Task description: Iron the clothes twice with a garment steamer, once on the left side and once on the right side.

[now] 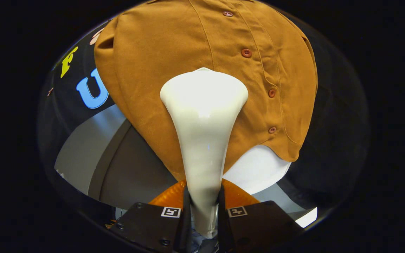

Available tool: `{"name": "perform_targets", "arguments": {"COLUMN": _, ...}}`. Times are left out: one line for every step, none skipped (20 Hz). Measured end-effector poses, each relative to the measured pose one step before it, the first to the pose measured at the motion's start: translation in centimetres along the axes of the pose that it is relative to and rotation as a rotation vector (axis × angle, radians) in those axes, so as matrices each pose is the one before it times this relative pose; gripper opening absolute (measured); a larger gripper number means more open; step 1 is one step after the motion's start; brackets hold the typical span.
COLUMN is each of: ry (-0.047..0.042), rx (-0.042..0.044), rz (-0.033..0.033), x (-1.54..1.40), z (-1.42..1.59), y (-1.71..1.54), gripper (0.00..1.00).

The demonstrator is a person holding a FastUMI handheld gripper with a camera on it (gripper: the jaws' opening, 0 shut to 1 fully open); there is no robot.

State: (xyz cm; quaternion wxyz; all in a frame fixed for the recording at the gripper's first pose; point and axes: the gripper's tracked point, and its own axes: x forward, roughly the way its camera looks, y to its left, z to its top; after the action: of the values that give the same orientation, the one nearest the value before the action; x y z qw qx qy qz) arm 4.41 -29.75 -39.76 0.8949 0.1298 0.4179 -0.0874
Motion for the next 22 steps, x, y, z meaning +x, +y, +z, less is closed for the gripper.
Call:
{"name": "perform_targets", "arguments": {"ry": 0.00088, "rx": 0.00366, "rz": -0.00735, "x": -0.276, "z": -0.169, "y": -0.109, "gripper": 0.33}}
{"name": "perform_targets", "arguments": {"ry": 0.00166, "rx": 0.00193, "rz": -0.00799, "x": -0.293, "z": -0.123, "y": -0.040, "gripper": 0.33}}
{"name": "perform_targets", "arguments": {"ry": -0.00346, "rx": -0.00002, "rz": -0.00453, "x": -0.368, "z": 0.049, "y": 0.010, "gripper": 0.33}}
{"name": "perform_targets", "arguments": {"ry": -0.01002, "rx": -0.00117, "rz": -0.00452, "x": -0.439, "z": 0.312, "y": -0.033, "gripper": 0.33}}
{"name": "perform_targets", "arguments": {"ry": -0.01557, "rx": -0.00097, "rz": -0.00510, "x": -0.514, "z": 0.436, "y": -0.050, "gripper": 0.33}}
{"name": "perform_targets", "arguments": {"ry": -0.02156, "rx": -0.00238, "rz": -0.00442, "x": -0.630, "z": 0.732, "y": 0.011, "gripper": 0.33}}
{"name": "perform_targets", "arguments": {"ry": -0.02454, "rx": -0.00341, "rz": -0.00365, "x": -0.781, "z": 0.767, "y": -0.136, "gripper": 0.33}}
{"name": "perform_targets", "arguments": {"ry": -0.02831, "rx": -0.00427, "rz": -0.00708, "x": -0.734, "z": 1.098, "y": -0.143, "gripper": 0.33}}
{"name": "perform_targets", "arguments": {"ry": -0.03328, "rx": -0.00302, "rz": -0.01000, "x": -0.885, "z": 1.258, "y": -0.288, "gripper": 0.33}}
{"name": "perform_targets", "arguments": {"ry": -0.03538, "rx": -0.00241, "rz": -0.01331, "x": -0.774, "z": 1.431, "y": -0.436, "gripper": 0.33}}
{"name": "perform_targets", "arguments": {"ry": -0.03773, "rx": -0.00314, "rz": -0.01641, "x": -0.839, "z": 1.667, "y": -0.776, "gripper": 0.33}}
{"name": "perform_targets", "arguments": {"ry": -0.04180, "rx": -0.00098, "rz": -0.01602, "x": -0.844, "z": 1.738, "y": -0.679, "gripper": 0.33}}
{"name": "perform_targets", "arguments": {"ry": -0.03961, "rx": 0.00018, "rz": -0.01111, "x": -0.590, "z": 1.717, "y": -0.551, "gripper": 0.33}}
{"name": "perform_targets", "arguments": {"ry": -0.03695, "rx": 0.00056, "rz": -0.00721, "x": -0.379, "z": 1.753, "y": -0.539, "gripper": 0.33}}
{"name": "perform_targets", "arguments": {"ry": -0.03626, "rx": 0.00101, "rz": -0.00781, "x": -0.227, "z": 1.503, "y": -0.632, "gripper": 0.33}}
{"name": "perform_targets", "arguments": {"ry": -0.03117, "rx": -0.00052, "rz": -0.01165, "x": -0.041, "z": 1.664, "y": -0.762, "gripper": 0.33}}
{"name": "perform_targets", "arguments": {"ry": -0.02337, "rx": 0.00141, "rz": -0.01202, "x": 0.204, "z": 1.322, "y": -0.818, "gripper": 0.33}}
{"name": "perform_targets", "arguments": {"ry": -0.02294, "rx": 0.00574, "rz": -0.01032, "x": 0.296, "z": 1.282, "y": -0.687, "gripper": 0.33}}
{"name": "perform_targets", "arguments": {"ry": -0.01929, "rx": 0.00627, "rz": -0.00919, "x": 0.081, "z": 1.303, "y": -0.850, "gripper": 0.33}}
{"name": "perform_targets", "arguments": {"ry": -0.01832, "rx": 0.00474, "rz": -0.00767, "x": 0.268, "z": 0.988, "y": -0.647, "gripper": 0.33}}
{"name": "perform_targets", "arguments": {"ry": -0.01439, "rx": 0.00120, "rz": -0.00436, "x": 0.319, "z": 0.831, "y": -0.838, "gripper": 0.33}}
{"name": "perform_targets", "arguments": {"ry": -0.01108, "rx": -0.00098, "rz": -0.00200, "x": 0.477, "z": 0.660, "y": -0.640, "gripper": 0.33}}
